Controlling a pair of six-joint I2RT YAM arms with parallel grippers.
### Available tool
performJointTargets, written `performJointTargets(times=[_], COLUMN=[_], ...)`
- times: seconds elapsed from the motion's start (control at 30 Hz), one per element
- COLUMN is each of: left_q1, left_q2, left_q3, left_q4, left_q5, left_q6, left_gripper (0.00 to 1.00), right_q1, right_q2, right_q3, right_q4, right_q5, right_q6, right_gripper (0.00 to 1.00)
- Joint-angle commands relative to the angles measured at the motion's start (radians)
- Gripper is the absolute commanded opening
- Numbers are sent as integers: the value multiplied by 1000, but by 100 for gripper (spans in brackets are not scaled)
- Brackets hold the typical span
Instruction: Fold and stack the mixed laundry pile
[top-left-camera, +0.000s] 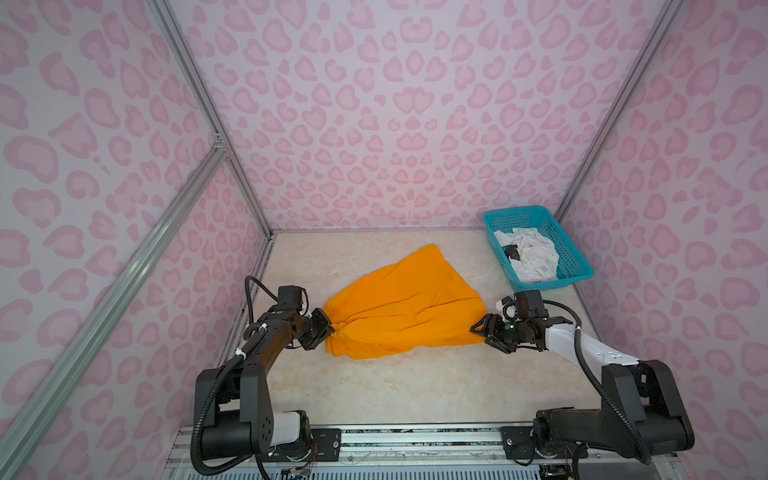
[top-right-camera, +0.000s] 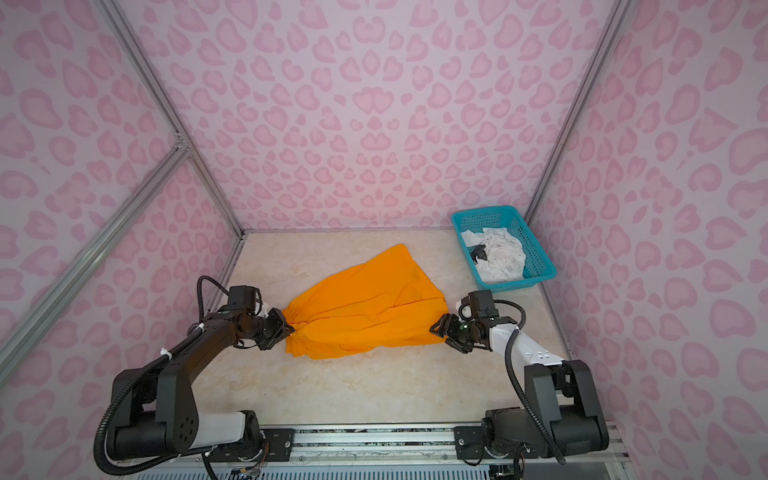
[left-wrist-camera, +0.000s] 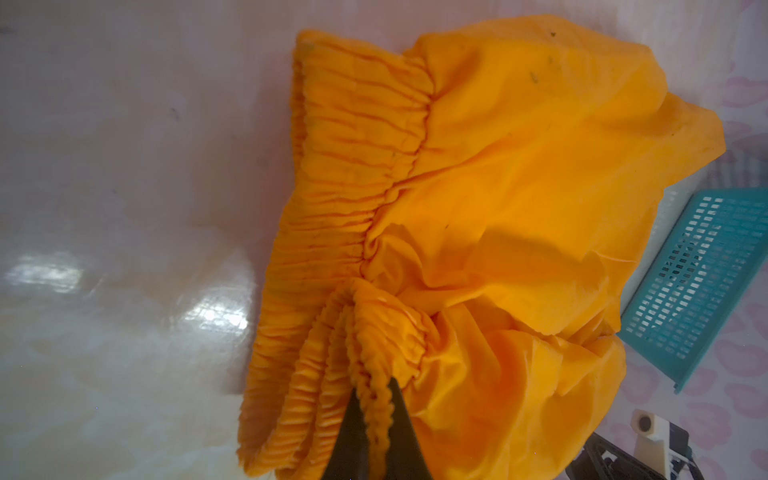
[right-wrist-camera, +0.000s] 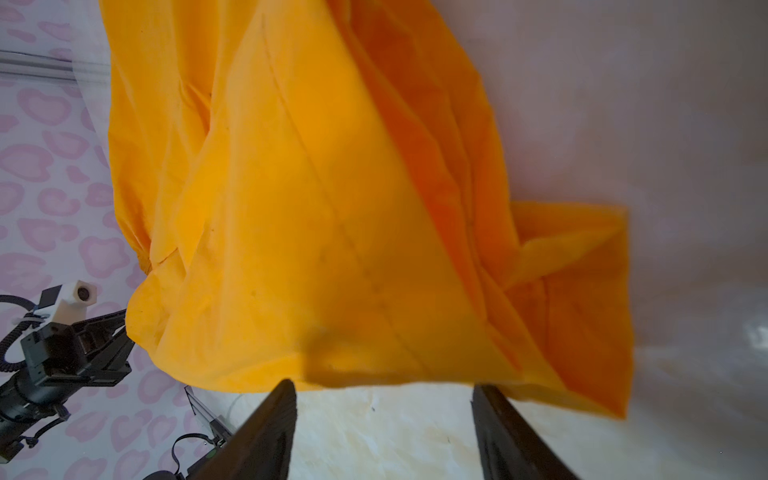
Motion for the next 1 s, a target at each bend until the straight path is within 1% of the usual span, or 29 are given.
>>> performJointTargets(times=[0.0,0.1,0.4,0.6,0.73,0.97], left_q1=[1,1,2,2,3,2], left_q2=[4,3,10,21,30,31], left_q3=[0,2,-1,0,-1,1], left_q4=[5,-3,-5,-4,1,0], left_q5=[-14,-18,-16,-13,-5,-1], left_q6=[24,29,35,37,37,40], left_gripper=[3,3,3,3,3,3], right_q1=[-11,-31,-104,-109,-108,-106], right_q2=[23,27,52,40,35,106], right_q3=[-7,-3,14,18,45,148], right_q4=[139,178,205,183,158,160], right_q5=[-41,-53,-115,-150,-146,-157], right_q6=[49,67,62,43,9,-13], right_gripper=[67,67,67,66,65,59])
